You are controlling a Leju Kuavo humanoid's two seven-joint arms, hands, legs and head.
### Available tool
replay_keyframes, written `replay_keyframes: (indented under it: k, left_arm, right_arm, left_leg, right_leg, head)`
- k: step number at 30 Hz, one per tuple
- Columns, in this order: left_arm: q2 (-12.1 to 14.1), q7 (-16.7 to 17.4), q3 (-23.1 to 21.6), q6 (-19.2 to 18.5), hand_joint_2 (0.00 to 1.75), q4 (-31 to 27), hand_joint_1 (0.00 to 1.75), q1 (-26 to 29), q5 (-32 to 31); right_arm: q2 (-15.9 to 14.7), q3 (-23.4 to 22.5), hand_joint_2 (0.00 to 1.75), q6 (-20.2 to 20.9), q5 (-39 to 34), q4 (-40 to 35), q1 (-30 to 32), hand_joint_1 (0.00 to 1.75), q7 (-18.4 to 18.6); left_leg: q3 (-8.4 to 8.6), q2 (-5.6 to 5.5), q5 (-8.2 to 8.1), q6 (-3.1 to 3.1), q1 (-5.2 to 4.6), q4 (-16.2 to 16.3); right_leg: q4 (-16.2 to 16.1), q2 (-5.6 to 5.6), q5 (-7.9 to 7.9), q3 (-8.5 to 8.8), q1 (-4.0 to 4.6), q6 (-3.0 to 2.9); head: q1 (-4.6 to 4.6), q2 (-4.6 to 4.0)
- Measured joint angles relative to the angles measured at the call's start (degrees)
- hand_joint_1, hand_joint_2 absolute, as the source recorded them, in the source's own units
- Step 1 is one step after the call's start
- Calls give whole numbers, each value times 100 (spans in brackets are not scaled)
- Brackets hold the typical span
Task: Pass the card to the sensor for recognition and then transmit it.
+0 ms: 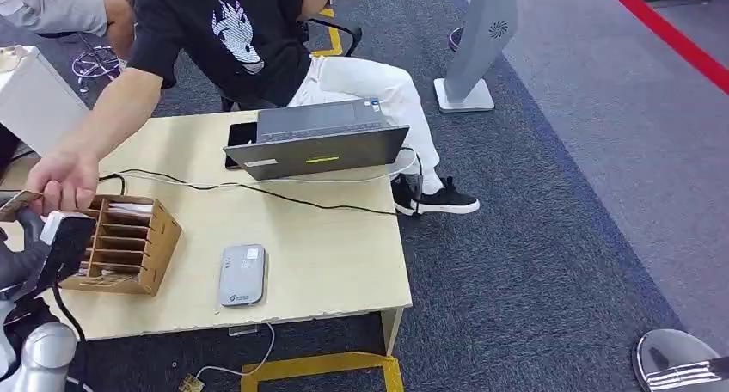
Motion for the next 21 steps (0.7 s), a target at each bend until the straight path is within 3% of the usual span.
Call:
replay_keyframes:
  k: [1, 2, 3, 4, 12, 17, 21]
  left_arm:
    - [-9, -18, 0, 2, 175, 0, 175, 0, -2]
    - [-22, -42, 0, 22, 175, 0, 117, 1, -2]
    - [-33, -85, 0, 52, 175, -2, 30, 1, 30]
    - [-48, -120, 0, 87, 175, -2, 0, 3, 63]
    - [-166, -295, -11, -53, 175, -217, 0, 118, 446]
    - [-221, -245, -179, -489, 175, -745, 0, 332, 490]
    - [-195, 91, -454, -1226, 175, -1311, 0, 590, 407]
  right_arm:
    - [0, 4, 175, -4, 0, 0, 0, 0, 0]
    - [0, 13, 175, -13, 0, 0, 0, 0, 0]
    - [0, 20, 175, -20, 0, 0, 1, 0, 0]
    - [0, 26, 175, -28, 0, 0, 0, 0, -2]
    - [0, 39, 175, -39, -28, 0, 1, 0, 7]
    - [0, 39, 175, -33, -94, 0, 4, 0, 42]
    - [0, 39, 175, 28, -190, 0, 13, 0, 59]
  left_leg:
    - [0, 3, 0, 0, 0, 0]
    - [0, 4, 0, 0, 1, 0]
    - [0, 5, 0, 0, 1, 0]
    - [0, 5, 0, -1, 1, 0]
    - [-1, 6, 0, -1, 1, -1]
    - [-1, 6, 0, 0, 0, 0]
    - [-2, 6, -2, 1, 0, 0]
  right_leg:
    - [0, 2, 0, -1, 0, 0]
    - [0, 3, 0, -2, 1, 0]
    - [0, 4, 0, -2, 1, 0]
    - [0, 4, 0, -3, 1, 0]
    - [0, 4, -1, -4, 1, 0]
    - [0, 4, 0, -3, 0, 0]
    - [0, 4, -1, -3, 0, 0]
  head:
    - [0, 0]
    - [0, 0]
    - [0, 0]
    - [0, 0]
    - [0, 0]
    - [0, 0]
    - [0, 0]
